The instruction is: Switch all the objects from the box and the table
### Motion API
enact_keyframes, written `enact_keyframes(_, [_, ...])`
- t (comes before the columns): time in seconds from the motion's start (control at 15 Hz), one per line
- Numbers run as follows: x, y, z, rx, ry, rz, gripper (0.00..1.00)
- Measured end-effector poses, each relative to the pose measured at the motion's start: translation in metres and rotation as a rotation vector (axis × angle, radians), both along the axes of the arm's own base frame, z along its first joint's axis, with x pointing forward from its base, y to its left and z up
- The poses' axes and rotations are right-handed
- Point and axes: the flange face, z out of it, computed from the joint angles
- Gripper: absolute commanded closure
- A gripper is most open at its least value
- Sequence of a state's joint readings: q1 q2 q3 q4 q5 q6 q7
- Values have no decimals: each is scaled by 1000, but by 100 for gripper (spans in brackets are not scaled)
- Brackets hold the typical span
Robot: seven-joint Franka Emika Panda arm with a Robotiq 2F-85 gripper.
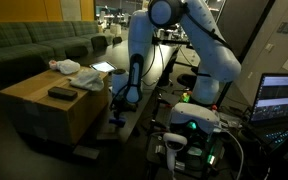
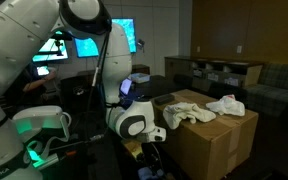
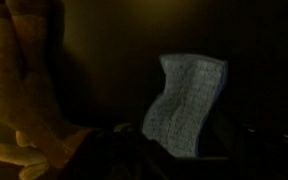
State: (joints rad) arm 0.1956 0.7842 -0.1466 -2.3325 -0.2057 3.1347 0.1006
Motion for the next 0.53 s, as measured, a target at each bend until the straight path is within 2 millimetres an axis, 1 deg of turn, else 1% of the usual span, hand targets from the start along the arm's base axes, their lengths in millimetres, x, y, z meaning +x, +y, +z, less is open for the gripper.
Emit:
enact_keyframes(0.13, [1,-1,3,7,-26,0,0])
enact_keyframes(0.27, [-2,3,6,23,-49,10,0])
enact_keyframes(0.4, [-8,15,11,57,-60,30,0])
enact_keyframes(0.53, [-17,32,18,107,-57,62,0])
